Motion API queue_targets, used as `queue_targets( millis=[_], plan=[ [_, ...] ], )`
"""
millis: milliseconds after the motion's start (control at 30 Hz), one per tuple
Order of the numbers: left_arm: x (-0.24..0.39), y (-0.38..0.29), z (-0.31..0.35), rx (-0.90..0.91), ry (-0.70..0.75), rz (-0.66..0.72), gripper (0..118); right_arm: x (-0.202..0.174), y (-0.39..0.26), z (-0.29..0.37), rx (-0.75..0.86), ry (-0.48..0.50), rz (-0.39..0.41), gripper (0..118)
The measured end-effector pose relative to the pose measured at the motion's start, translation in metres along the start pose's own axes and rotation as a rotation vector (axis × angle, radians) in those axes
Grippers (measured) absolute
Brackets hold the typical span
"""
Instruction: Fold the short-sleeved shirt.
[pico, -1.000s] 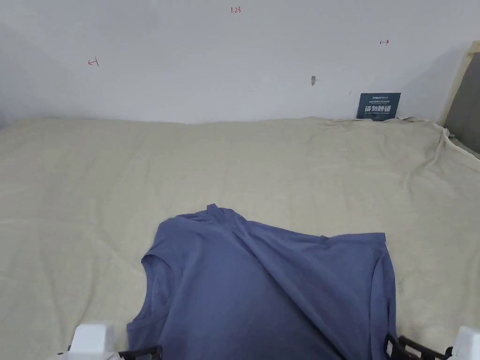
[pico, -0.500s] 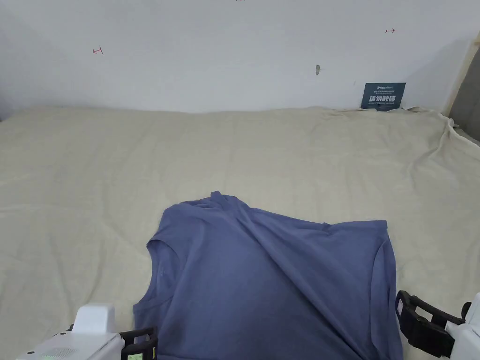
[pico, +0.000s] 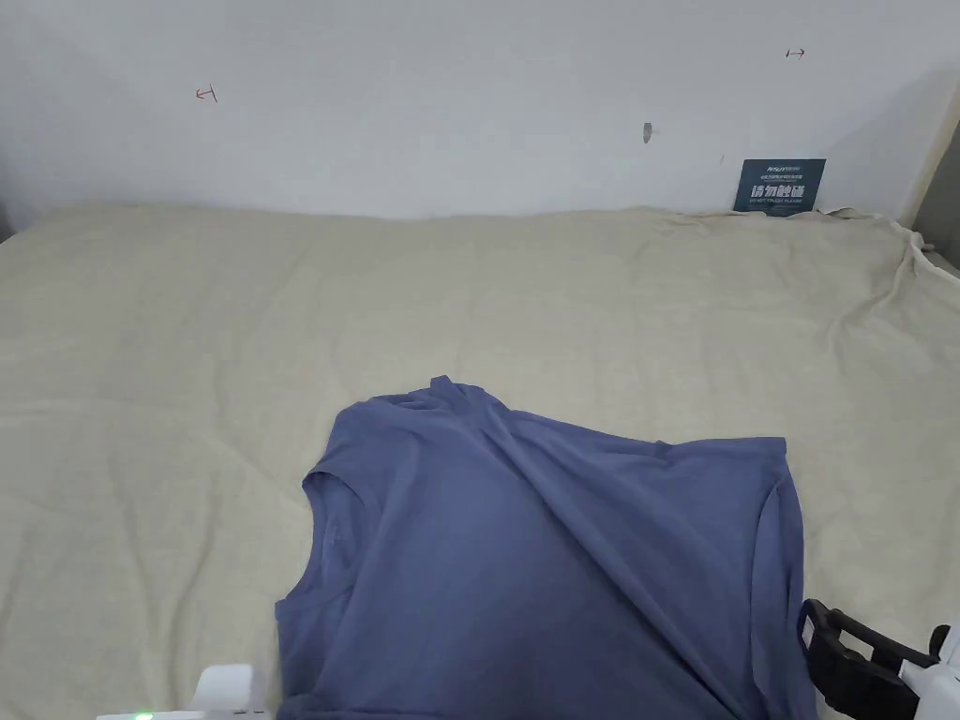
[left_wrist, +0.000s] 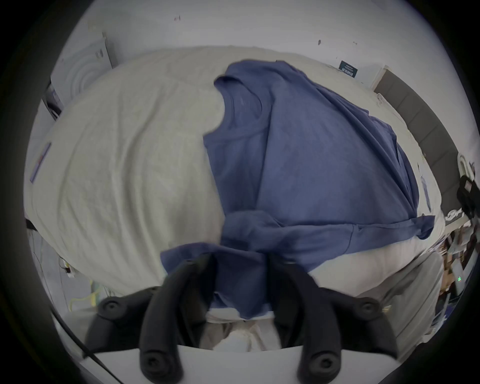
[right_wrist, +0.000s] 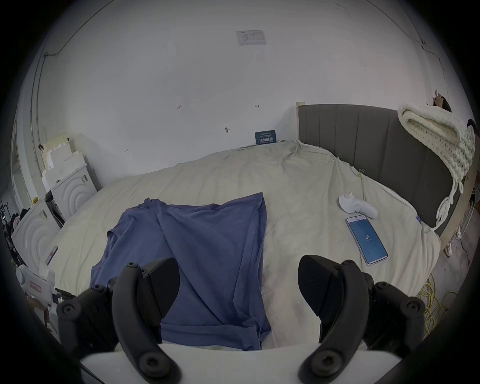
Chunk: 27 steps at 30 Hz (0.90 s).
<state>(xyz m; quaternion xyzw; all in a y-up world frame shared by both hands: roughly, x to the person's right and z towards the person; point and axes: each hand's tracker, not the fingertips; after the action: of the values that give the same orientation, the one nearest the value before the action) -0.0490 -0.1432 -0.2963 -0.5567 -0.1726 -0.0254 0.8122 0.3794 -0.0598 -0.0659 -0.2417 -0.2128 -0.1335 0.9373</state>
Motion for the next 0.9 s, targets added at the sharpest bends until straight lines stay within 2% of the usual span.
queue_targets(
  millis=[33,167,433,500,600,667,733,833,900],
  plan=[
    [0.001,0.000,0.000,0.001,-0.033,0.013,13,0.000,0.000,-0.001,-0.005,0.003,-0.002,96],
    [0.010,-0.002,0.002,0.010,0.006,-0.039,7,0.000,-0.003,-0.005,-0.047,0.007,-0.007,96],
    [0.012,-0.001,0.032,0.085,-0.049,-0.038,6,-0.001,-0.034,-0.038,-0.329,0.015,0.009,92],
    [0.013,0.000,0.038,0.101,-0.057,-0.039,6,0.000,-0.044,-0.047,-0.385,0.014,-0.003,80],
    [0.012,0.002,0.042,0.111,-0.067,-0.037,6,0.000,-0.059,-0.057,-0.426,0.000,0.004,53],
    [0.012,0.002,0.042,0.113,-0.067,-0.037,6,0.000,-0.067,-0.063,-0.448,-0.006,0.023,33],
    [0.011,0.002,0.042,0.112,-0.069,-0.034,6,0.000,-0.073,-0.068,-0.478,-0.021,0.027,7],
    [0.011,0.002,0.041,0.111,-0.073,-0.027,6,0.004,-0.078,-0.070,-0.496,0.005,0.006,3],
    [0.011,0.002,0.041,0.112,-0.071,-0.026,6,0.003,-0.078,-0.068,-0.489,0.002,0.021,3]
  ],
)
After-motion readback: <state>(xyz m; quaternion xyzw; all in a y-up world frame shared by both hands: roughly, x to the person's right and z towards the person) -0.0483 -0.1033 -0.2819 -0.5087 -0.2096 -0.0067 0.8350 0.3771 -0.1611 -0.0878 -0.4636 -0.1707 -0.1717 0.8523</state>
